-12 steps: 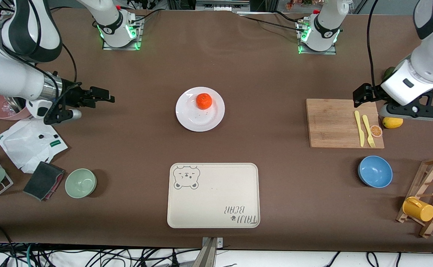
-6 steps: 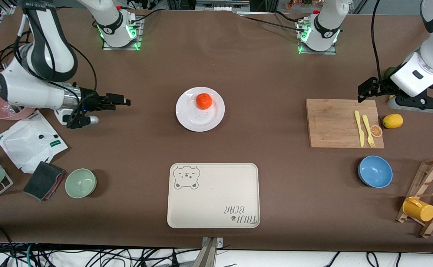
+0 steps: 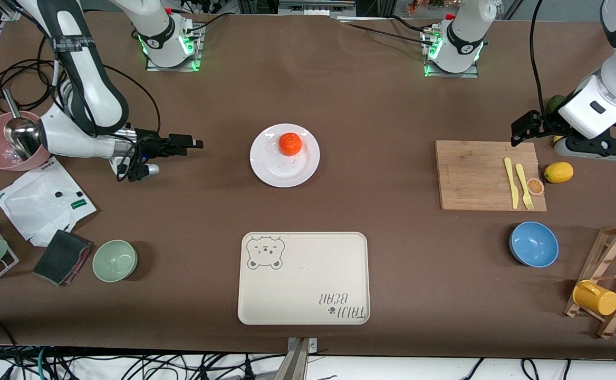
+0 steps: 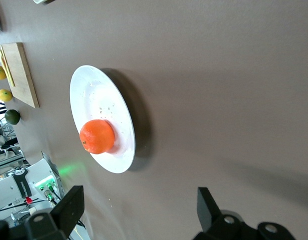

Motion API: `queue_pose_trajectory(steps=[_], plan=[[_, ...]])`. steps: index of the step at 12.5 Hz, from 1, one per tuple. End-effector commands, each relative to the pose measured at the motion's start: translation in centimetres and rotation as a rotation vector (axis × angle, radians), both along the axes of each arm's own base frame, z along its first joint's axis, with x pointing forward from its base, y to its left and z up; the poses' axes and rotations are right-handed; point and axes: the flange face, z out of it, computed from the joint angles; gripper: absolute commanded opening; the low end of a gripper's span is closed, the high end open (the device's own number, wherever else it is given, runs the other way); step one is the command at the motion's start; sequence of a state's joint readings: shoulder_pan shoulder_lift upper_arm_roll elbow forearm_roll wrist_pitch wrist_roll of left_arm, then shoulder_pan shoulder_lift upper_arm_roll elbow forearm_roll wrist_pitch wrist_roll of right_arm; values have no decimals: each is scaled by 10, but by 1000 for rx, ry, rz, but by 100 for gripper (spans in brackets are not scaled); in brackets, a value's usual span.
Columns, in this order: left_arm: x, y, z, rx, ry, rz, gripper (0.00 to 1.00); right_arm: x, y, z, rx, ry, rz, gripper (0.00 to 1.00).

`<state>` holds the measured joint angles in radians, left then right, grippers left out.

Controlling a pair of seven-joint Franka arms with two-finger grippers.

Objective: Place orange and plate with both arms
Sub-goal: 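Retract the left gripper while the right gripper reaches toward the plate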

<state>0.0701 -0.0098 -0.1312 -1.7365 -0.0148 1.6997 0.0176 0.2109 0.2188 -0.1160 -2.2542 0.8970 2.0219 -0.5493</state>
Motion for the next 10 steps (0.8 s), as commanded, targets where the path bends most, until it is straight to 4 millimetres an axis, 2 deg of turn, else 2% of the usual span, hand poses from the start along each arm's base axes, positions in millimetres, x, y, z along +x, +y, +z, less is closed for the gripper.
queue_pose_trajectory(steps=[1,4,7,10], plan=[[1,-1,2,-18,3,-12,99,-13,19,-19,37,-18,-27,100],[2,0,2,-18,3,-11,99,-18,38,-25,33,-32,-49,100],[3,1,3,-20,0,-9,99,-20,42,-39,30,-20,-76,100],[4,2,0,-21,4,-6,100,-25,55,-49,40,-14,-66,100]])
